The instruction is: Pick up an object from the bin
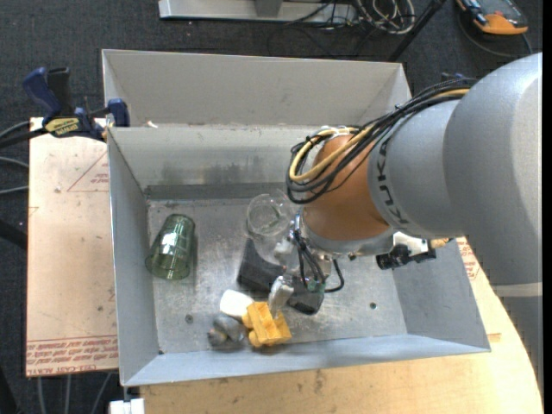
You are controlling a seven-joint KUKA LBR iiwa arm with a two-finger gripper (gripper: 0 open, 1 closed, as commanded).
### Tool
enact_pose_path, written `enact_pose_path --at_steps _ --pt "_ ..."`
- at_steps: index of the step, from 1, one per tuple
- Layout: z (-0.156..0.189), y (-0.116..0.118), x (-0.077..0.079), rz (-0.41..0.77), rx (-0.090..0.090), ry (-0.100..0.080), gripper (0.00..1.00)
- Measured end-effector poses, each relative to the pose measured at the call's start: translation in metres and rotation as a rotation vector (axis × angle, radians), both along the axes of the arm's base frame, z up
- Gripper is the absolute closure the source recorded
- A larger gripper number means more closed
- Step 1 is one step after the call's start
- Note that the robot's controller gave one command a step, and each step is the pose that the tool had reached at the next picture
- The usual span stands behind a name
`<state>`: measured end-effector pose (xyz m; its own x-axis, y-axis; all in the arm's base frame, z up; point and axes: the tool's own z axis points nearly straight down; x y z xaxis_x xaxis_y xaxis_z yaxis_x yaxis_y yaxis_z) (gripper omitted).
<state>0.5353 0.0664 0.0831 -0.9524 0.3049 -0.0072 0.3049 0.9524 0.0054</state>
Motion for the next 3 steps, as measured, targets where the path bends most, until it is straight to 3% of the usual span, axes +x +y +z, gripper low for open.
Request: enact_pose_path --at_steps 1,3 --pt "0.0075 0.0011 -0.0025 0.008 0.003 0.013 1.0" --pt "0.0079 0.0013 -0.0025 0.008 0.003 0.013 1.0"
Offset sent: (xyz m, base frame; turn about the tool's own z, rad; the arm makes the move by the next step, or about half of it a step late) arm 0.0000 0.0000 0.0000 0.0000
